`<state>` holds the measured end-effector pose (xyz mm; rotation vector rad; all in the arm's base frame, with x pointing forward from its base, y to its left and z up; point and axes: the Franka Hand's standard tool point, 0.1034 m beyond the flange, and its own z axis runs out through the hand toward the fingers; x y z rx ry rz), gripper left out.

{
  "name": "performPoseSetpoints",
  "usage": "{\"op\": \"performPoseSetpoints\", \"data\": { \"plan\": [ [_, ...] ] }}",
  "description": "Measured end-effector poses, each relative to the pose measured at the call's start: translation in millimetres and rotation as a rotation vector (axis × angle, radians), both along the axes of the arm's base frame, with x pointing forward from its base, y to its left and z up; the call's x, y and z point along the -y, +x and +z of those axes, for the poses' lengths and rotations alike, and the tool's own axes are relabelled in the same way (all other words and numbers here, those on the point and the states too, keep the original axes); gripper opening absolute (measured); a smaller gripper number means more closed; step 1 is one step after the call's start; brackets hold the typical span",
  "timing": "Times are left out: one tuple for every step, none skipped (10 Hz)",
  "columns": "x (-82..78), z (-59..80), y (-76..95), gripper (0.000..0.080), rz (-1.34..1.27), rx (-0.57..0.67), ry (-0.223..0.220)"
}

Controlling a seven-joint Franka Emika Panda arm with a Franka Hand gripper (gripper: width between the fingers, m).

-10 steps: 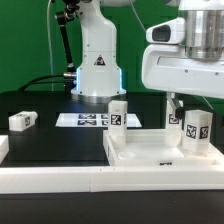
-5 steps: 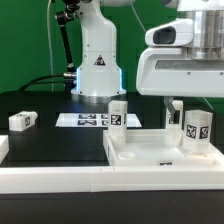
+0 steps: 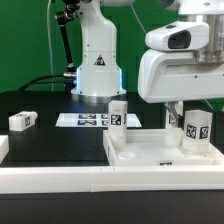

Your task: Assemble square table

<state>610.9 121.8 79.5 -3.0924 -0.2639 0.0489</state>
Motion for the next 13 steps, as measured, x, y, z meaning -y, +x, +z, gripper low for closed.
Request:
{"op": "performPoseSetpoints", "data": {
  "plan": [
    [1.5, -0.5, 0.0, 0.0649, 0.101, 0.003, 0.002],
    [2.3, -0.6, -0.1, 0.0649, 0.163, 0.004, 0.002],
    [3.1, -1.0, 0.0, 0.0649, 0.215, 0.005, 0.0],
    [2.8, -1.0, 0.5, 0.0649, 0.198, 0.005, -0.001],
    [2.7, -0.9, 1.3, 0.0552, 0.199, 0.006, 0.0],
    [2.8, -1.3, 1.1, 0.0552, 0.191, 0.006, -0.001],
    [2.9, -1.7, 1.0, 0.0369, 0.17, 0.004, -0.002],
    [3.1, -1.7, 1.0, 0.0288, 0.169, 0.004, -0.002],
    [2.8, -1.8, 0.9, 0.0288, 0.108, 0.002, -0.002],
    [2.8, -2.0, 0.9, 0.0288, 0.033, -0.001, -0.005],
    [2.7, -2.0, 0.8, 0.0288, -0.007, -0.002, -0.006],
    [2.6, -2.2, 0.7, 0.0288, -0.095, -0.005, -0.008],
    [4.0, -2.6, 1.0, 0.0288, -0.17, -0.009, -0.009]
  ]
}}
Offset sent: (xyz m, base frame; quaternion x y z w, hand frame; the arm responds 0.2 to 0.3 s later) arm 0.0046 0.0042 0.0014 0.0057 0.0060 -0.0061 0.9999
